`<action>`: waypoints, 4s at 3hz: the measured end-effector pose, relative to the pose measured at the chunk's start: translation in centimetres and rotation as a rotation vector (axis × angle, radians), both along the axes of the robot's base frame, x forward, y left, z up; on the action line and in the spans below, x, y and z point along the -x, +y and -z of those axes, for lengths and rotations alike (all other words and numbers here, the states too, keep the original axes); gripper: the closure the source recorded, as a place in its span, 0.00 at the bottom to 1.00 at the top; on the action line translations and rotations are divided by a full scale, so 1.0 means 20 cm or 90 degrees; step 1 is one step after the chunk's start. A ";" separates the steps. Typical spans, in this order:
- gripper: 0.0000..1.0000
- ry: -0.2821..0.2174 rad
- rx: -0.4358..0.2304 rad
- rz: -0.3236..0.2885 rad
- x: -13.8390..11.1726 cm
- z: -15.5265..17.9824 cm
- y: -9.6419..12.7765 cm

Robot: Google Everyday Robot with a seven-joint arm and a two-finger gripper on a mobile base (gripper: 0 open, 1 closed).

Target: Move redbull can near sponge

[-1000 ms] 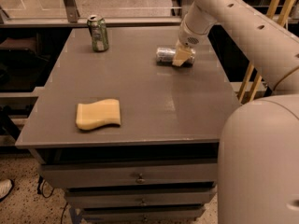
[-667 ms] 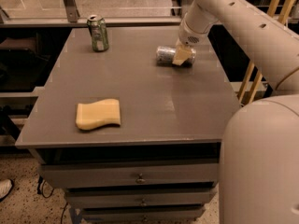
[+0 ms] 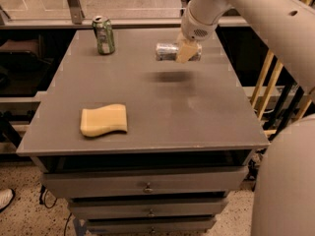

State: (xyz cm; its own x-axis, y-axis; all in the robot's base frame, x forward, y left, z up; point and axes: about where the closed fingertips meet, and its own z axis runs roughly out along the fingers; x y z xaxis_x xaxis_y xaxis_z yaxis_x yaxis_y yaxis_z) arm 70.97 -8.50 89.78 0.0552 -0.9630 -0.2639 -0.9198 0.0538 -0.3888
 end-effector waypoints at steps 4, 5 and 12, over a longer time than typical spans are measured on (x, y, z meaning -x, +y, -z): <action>1.00 0.124 0.059 -0.014 0.49 0.14 0.37; 1.00 0.142 0.078 -0.022 0.55 0.20 0.47; 0.36 0.184 0.079 -0.166 0.67 0.28 0.76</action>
Offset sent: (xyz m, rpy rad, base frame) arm -0.0404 0.0147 0.0153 0.0299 0.0432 0.0183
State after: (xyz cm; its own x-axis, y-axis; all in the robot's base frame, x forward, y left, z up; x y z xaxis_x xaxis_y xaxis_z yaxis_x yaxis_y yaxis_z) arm 57.47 6.77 84.26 0.2420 -0.9522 -0.1864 -0.9688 -0.2265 -0.1010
